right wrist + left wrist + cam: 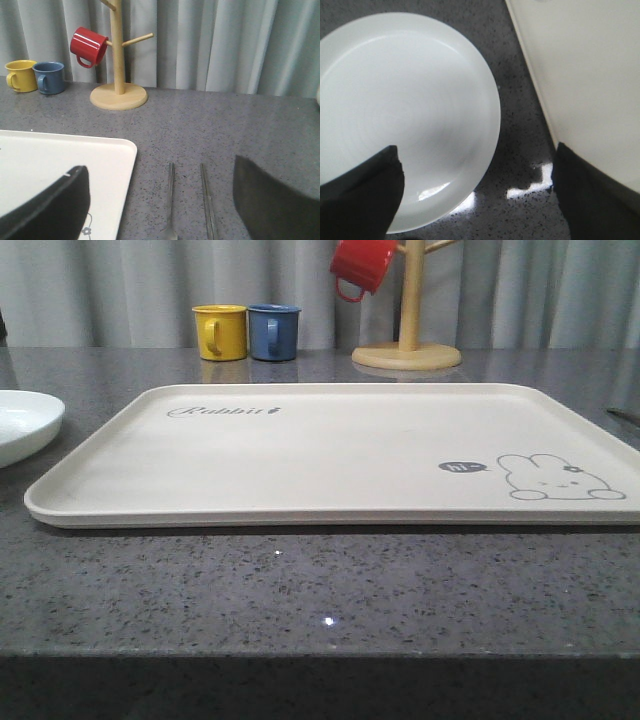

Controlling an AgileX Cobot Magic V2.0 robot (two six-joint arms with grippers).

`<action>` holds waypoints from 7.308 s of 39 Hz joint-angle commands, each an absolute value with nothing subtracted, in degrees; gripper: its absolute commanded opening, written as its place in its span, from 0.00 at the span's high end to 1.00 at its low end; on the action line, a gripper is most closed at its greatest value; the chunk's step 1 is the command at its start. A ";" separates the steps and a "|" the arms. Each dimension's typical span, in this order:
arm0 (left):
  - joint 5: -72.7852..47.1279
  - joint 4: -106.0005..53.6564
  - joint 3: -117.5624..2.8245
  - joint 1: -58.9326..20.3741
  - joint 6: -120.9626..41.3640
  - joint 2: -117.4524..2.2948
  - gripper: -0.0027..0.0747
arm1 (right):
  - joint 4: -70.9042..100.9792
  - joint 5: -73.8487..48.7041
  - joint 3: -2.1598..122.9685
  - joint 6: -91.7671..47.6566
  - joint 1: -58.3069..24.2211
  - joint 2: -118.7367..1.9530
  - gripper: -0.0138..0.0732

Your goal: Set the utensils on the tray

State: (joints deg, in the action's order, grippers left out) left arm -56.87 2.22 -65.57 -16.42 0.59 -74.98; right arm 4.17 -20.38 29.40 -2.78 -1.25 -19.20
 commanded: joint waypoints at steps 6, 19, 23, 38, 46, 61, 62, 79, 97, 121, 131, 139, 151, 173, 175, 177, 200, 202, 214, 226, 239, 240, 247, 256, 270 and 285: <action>-58.47 0.00 -71.13 -16.87 -3.06 -83.20 0.24 | 4.32 -15.91 31.52 -3.05 -1.25 -20.13 0.14; -58.73 -0.32 -71.13 -16.87 -4.32 -89.24 0.37 | 4.32 -15.91 31.52 -3.05 -1.25 -20.13 0.14; -58.73 -0.32 -71.13 -16.87 -4.48 -89.24 0.45 | 4.32 -15.91 31.52 -3.05 -1.25 -20.13 0.14; -59.91 -0.32 -71.13 -16.87 -6.21 -89.24 0.85 | 4.32 -15.91 31.52 -3.05 -1.25 -20.13 0.14; -59.91 -0.32 -71.13 -16.87 -7.32 -89.24 0.98 | 4.32 -15.91 31.52 -3.05 -1.25 -20.13 0.14; -72.13 -0.55 -87.50 -18.05 -10.52 -88.75 0.99 | 4.32 -15.91 31.52 -3.05 -1.25 -20.13 0.14; -72.13 -0.55 -89.05 -18.51 -10.52 -88.75 0.99 | 4.32 -15.91 31.52 -3.05 -1.25 -20.13 0.14; -72.13 1.20 -98.64 -41.33 -8.59 -97.22 0.99 | 4.32 -15.98 31.52 -3.05 -1.25 -20.13 0.14; -72.13 1.55 -101.16 -47.46 -6.79 -106.10 0.99 | 4.32 -15.98 31.52 -3.05 -1.25 -20.13 0.14; -69.13 -4.25 -101.16 -47.46 -6.79 -107.25 0.99 | 4.32 -16.08 31.52 -3.05 -1.25 -20.13 0.14; -69.01 -4.34 -101.16 -47.46 -6.79 -107.25 0.87 | 4.32 -16.08 31.52 -3.05 -1.25 -20.13 0.14; -67.91 -5.51 -101.16 -47.46 -6.79 -107.25 0.60 | 4.32 -16.08 31.52 -3.05 -1.25 -20.13 0.14; -72.10 -4.99 -107.56 -47.09 -6.90 -104.19 0.50 | 4.32 -16.08 31.52 -3.05 -1.25 -20.13 0.14; -70.14 -3.96 -96.19 -23.12 -7.04 -91.86 0.99 | 4.32 -16.08 31.52 -3.05 -1.25 -20.13 0.14; -68.03 -4.32 -92.64 -20.01 -7.04 -88.83 0.99 | 4.32 -16.08 31.52 -3.05 -1.25 -20.13 0.14; -65.70 -4.81 -89.24 -17.24 -7.04 -86.20 0.99 | 4.32 -16.08 31.52 -3.05 -1.25 -20.13 0.14; -30.34 -8.24 -42.39 1.43 -7.27 -44.00 0.99 | 4.32 -16.08 31.52 -3.05 -1.25 -20.13 0.14; -28.34 -8.24 -39.50 1.05 -7.27 -40.10 0.99 | 4.32 -16.08 31.52 -3.05 -1.25 -20.13 0.14; -19.29 -5.54 -27.23 0.12 -7.27 -20.71 0.99 | 4.32 -16.08 31.52 -3.05 -1.25 -20.13 0.14; -18.57 -5.45 -25.50 0.12 -7.27 -15.53 0.99 | 4.32 -16.08 31.52 -3.05 -1.25 -20.13 0.14; -18.57 -5.45 -25.50 0.12 -7.27 -15.53 0.99 | 4.32 -16.08 31.52 -3.05 -1.25 -20.13 0.14; -18.57 -5.45 -25.50 0.12 -7.27 -15.53 0.99 | 4.32 -16.08 31.52 -3.05 -1.25 -20.13 0.14; -18.57 -5.45 -25.50 0.12 -7.27 -15.53 0.99 | 4.32 -16.08 31.52 -3.05 -1.25 -20.13 0.14; -18.57 -5.45 -25.50 0.12 -7.27 -15.53 0.99 | 4.32 -16.08 31.52 -3.05 -1.25 -20.13 0.14; -18.57 -5.45 -25.50 0.12 -7.27 -15.53 0.99 | 4.38 -15.04 31.58 -3.05 -1.25 -20.38 0.14; -18.57 -5.45 -25.50 0.12 -7.27 -15.53 0.99 | 5.21 -33.89 51.93 -1.78 -1.14 -52.06 0.33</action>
